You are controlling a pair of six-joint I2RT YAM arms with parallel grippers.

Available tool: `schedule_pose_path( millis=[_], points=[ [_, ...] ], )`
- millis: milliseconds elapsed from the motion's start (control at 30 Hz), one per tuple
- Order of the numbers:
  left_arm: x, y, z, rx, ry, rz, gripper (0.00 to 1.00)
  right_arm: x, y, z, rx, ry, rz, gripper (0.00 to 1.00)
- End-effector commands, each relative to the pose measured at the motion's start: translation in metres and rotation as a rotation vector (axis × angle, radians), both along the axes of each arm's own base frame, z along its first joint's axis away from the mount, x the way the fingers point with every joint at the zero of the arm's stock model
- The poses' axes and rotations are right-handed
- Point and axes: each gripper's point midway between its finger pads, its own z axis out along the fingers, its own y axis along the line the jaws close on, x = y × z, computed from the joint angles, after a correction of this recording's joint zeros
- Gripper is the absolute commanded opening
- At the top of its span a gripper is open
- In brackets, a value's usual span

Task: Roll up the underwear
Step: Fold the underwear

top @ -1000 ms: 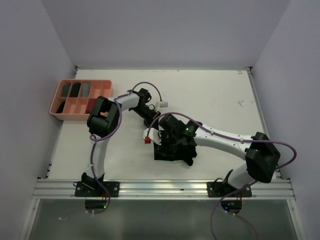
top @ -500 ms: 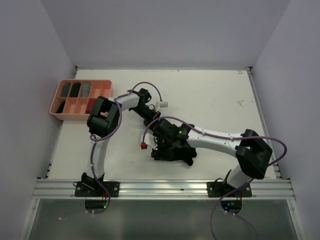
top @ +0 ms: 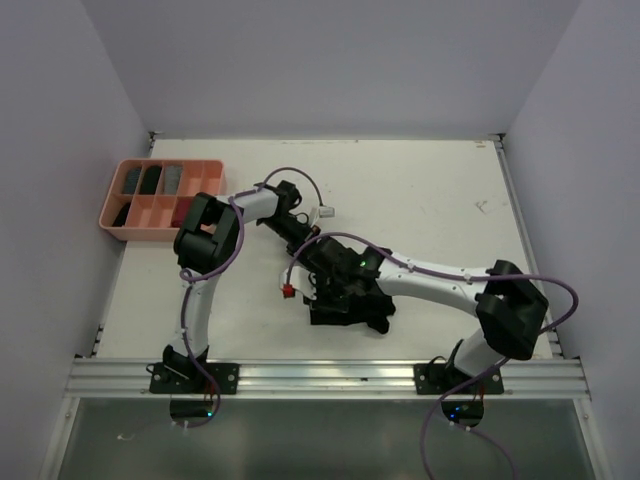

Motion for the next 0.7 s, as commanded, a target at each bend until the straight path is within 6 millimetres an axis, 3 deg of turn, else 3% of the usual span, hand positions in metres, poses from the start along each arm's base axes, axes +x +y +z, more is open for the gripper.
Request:
schedule_pose_path(
  millis=[0,133,400,667],
  points=[
    [-0.008,0.048,-0.083,0.315,-0.086,-0.086,0.01,0.008,0.009,0.043,0.098,-0.04,-0.016,0.0],
    [-0.008,0.048,-0.083,0.315,-0.09,-0.084,0.01,0.023,0.004,0.056,0.137,-0.011,-0.084,0.0],
    [-0.007,0.049,-0.081,0.323,-0.095,-0.084,0.0,0.084,-0.029,0.081,0.243,0.05,-0.283,0.0],
    [-0.005,0.049,-0.077,0.318,-0.105,-0.082,0.0,0.123,-0.054,0.087,0.313,0.138,-0.405,0.0]
  ],
)
